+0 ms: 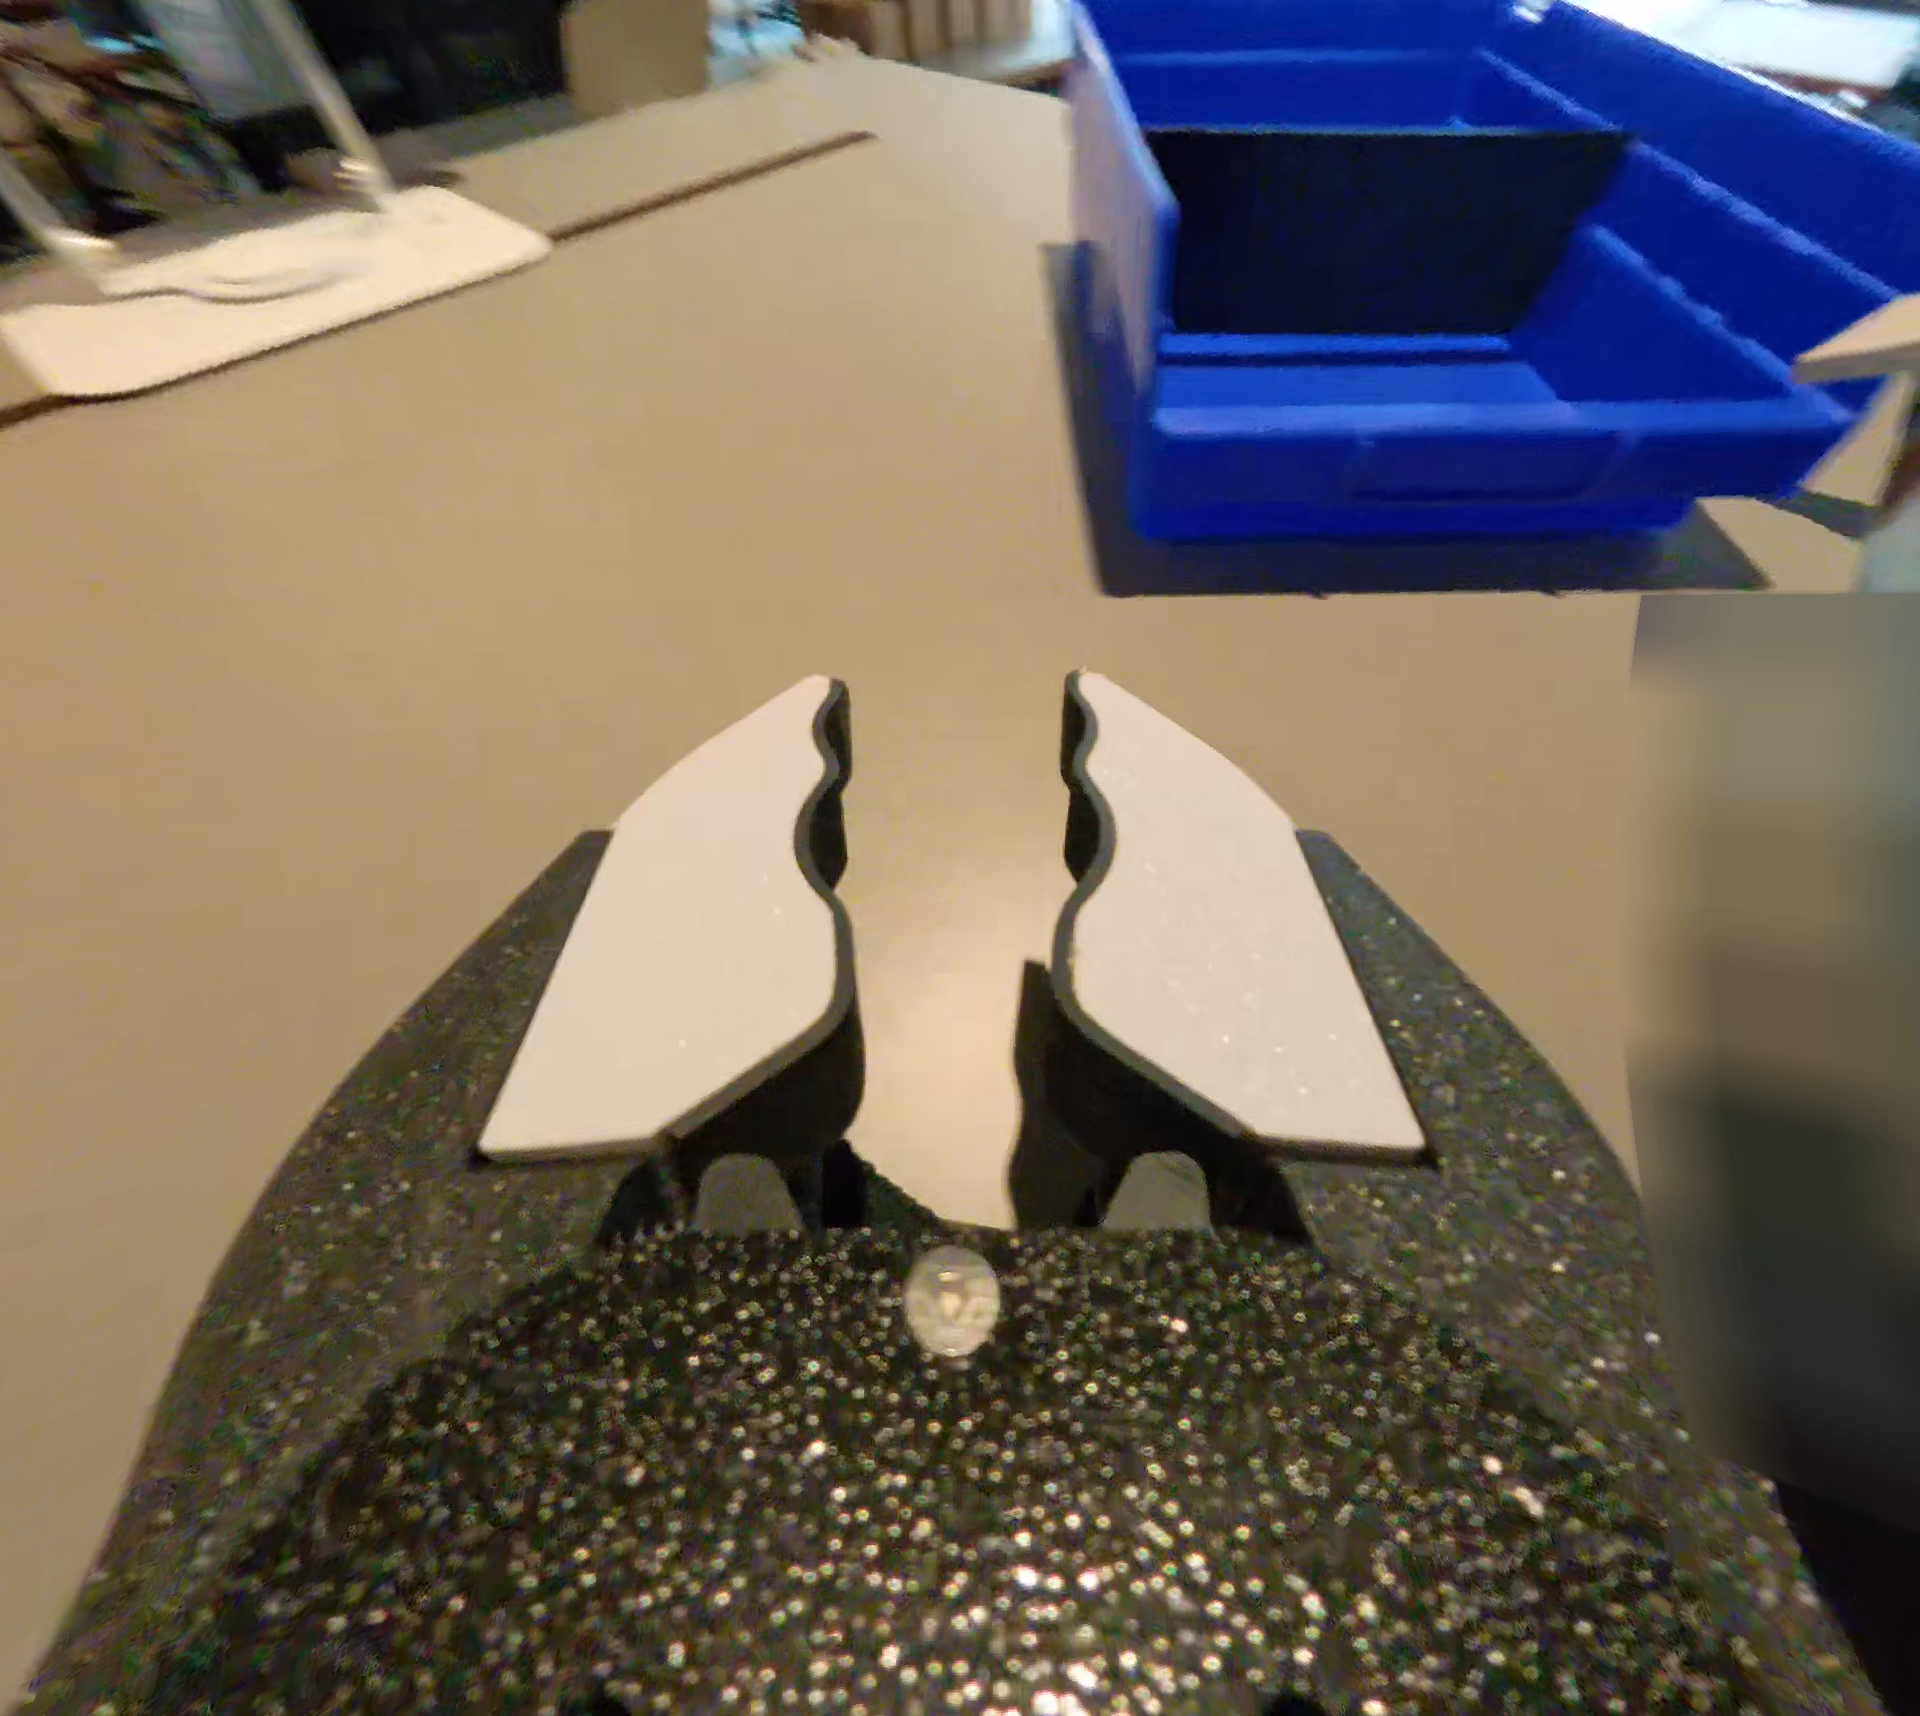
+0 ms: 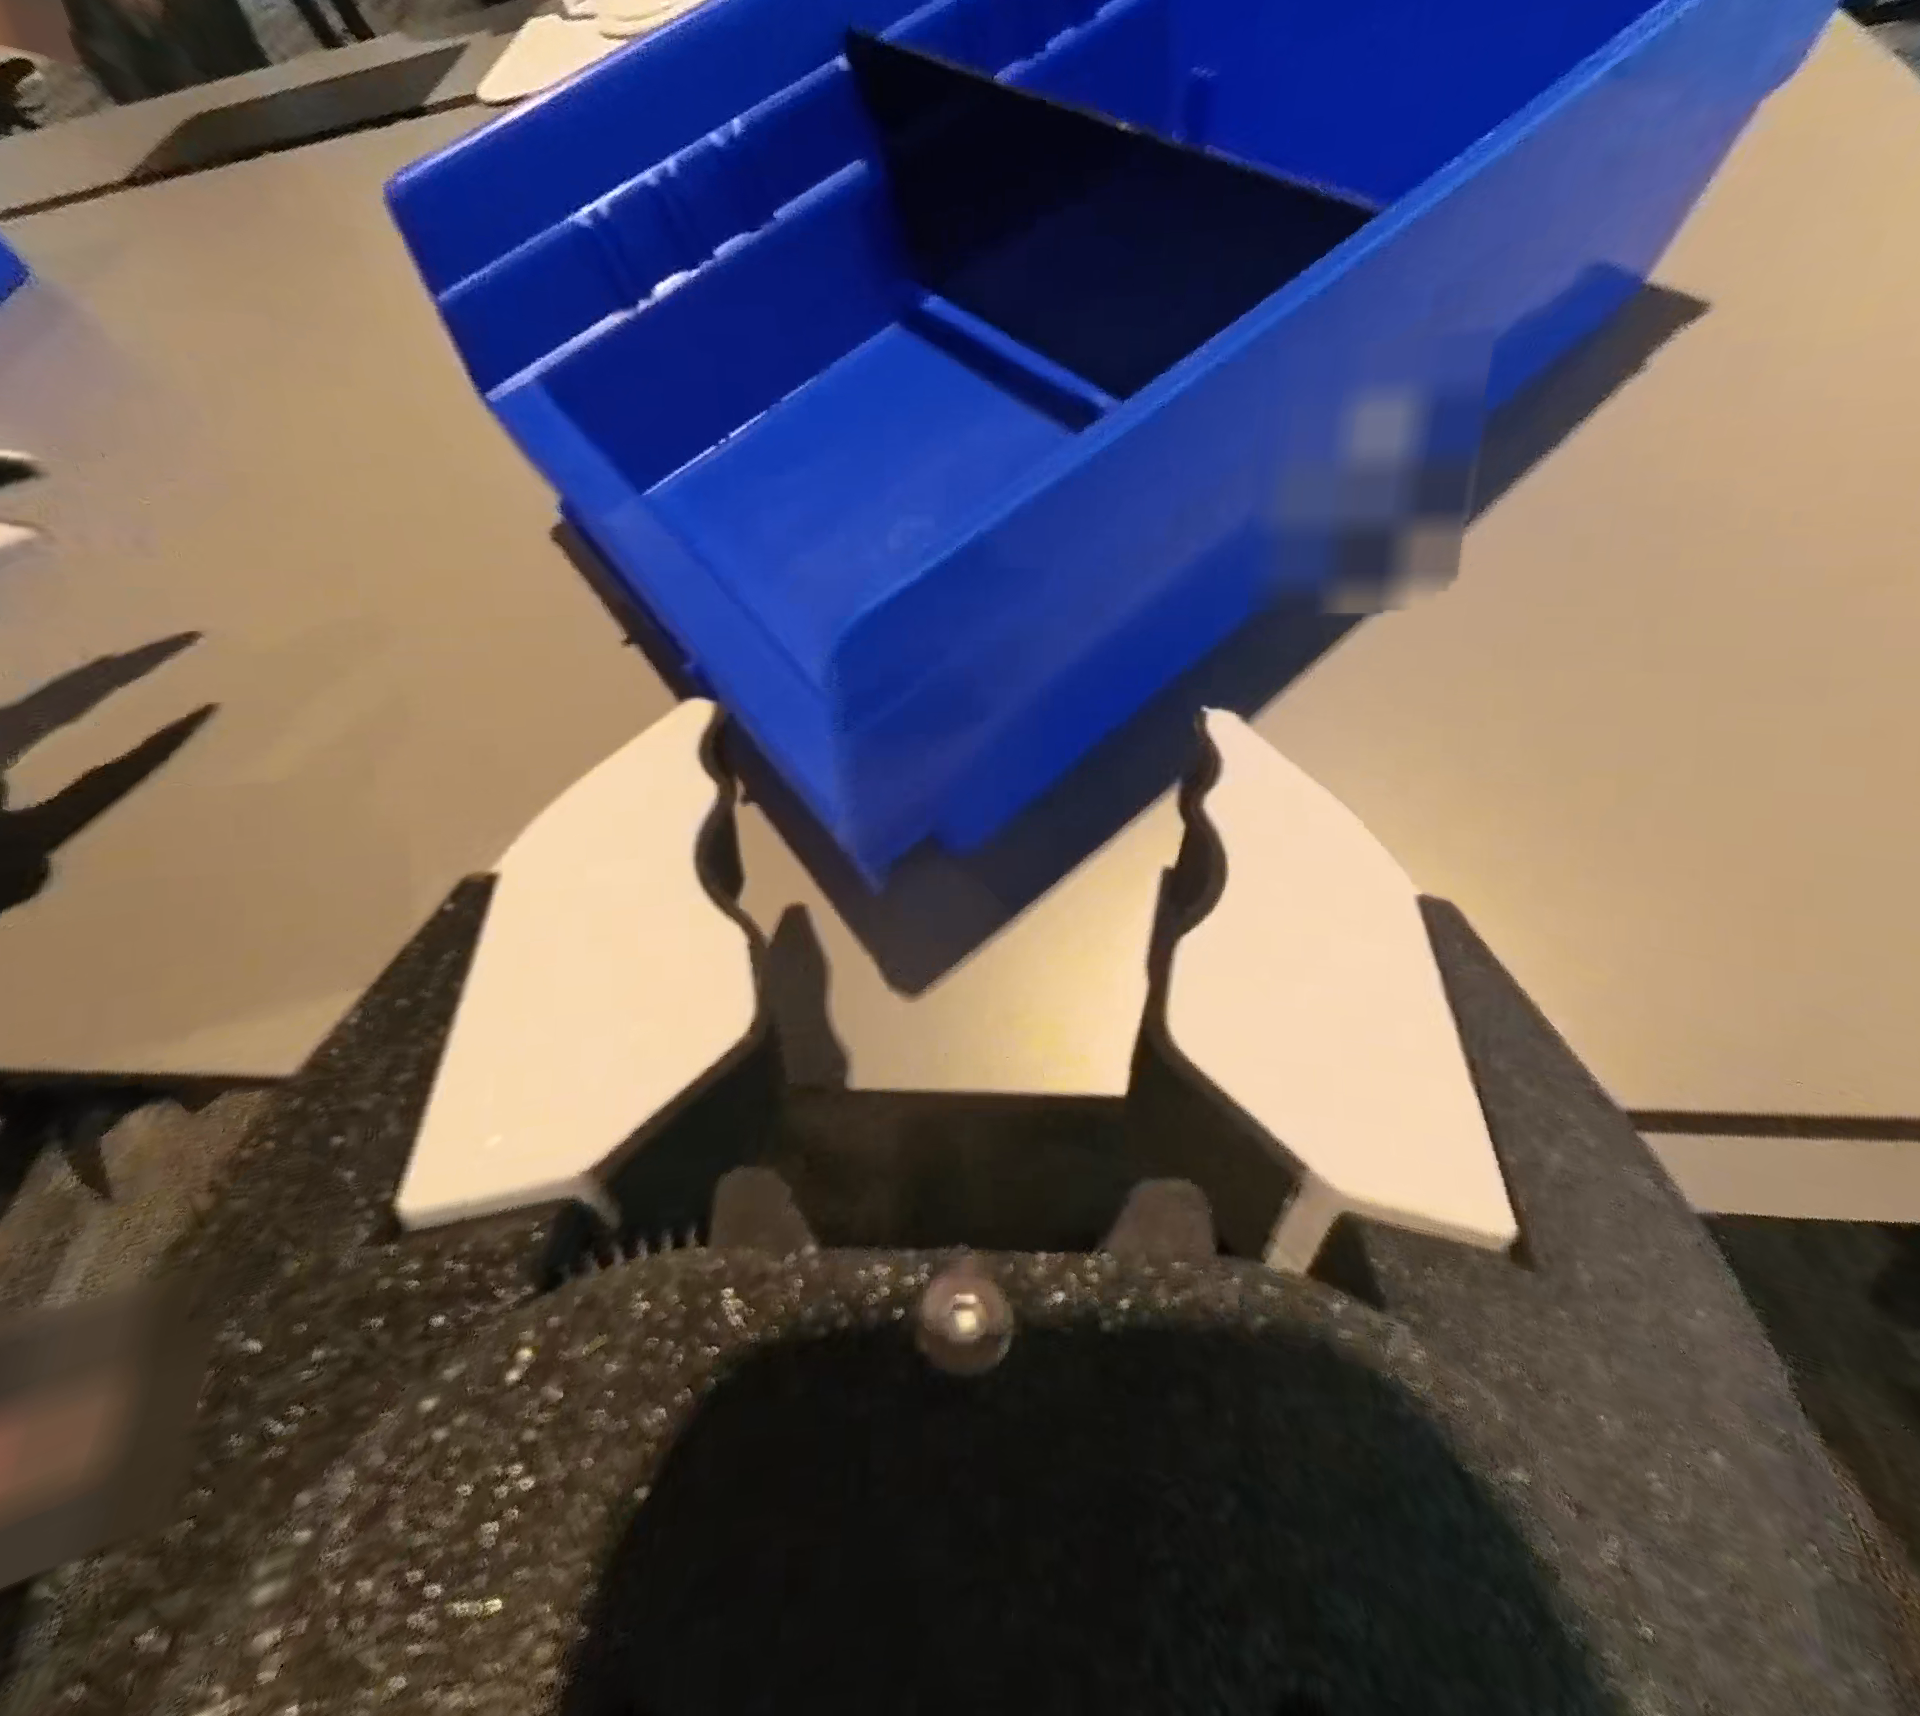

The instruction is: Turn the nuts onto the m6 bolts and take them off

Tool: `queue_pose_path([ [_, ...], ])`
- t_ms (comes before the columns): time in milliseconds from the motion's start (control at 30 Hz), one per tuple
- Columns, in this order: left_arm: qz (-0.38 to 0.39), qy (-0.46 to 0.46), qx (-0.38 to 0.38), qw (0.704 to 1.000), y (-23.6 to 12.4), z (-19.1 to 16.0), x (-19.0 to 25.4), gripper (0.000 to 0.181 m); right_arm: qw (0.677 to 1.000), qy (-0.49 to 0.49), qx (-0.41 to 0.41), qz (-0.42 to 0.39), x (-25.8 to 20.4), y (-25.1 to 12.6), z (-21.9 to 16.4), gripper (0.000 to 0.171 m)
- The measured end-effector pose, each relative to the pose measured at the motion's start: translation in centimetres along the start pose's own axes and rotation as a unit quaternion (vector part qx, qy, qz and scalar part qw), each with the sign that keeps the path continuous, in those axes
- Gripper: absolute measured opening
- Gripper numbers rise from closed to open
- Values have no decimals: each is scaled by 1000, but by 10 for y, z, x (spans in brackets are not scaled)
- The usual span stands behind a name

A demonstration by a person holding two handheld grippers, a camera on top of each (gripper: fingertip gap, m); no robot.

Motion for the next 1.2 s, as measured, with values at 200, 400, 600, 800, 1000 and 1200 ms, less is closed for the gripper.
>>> queue_pose_path([
  [200, 71, 6, 25, 997, -39, -6, -47, 34, 998, -58, 19, -16, 18, 6, 16, 32],
  [400, 81, 18, 24, 996, -52, -10, -55, 33, 991, -126, -18, -28, 74, 19, 39, 14],
  [600, 85, 50, 20, 995, -50, -11, -50, 32, 993, -109, -27, -45, 135, 65, 74, 3],
  [800, 96, 85, 23, 991, -51, -10, -44, 30, 994, -97, -25, -51, 163, 117, 106, 6],
  [1000, 117, 114, 9, 987, -48, -13, -43, 29, 991, -96, -19, -89, 172, 158, 128, 4],
  [1200, 136, 144, -27, 980, -50, -23, -42, 28, 991, -106, -13, -81, 173, 173, 135, 4],
])
Point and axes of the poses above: each gripper's, where its closed fingertips meet, y out along the fingers, z out of its top, x = y × z across the jaws, the point moved 1 cm from there along -y, back along the fingers
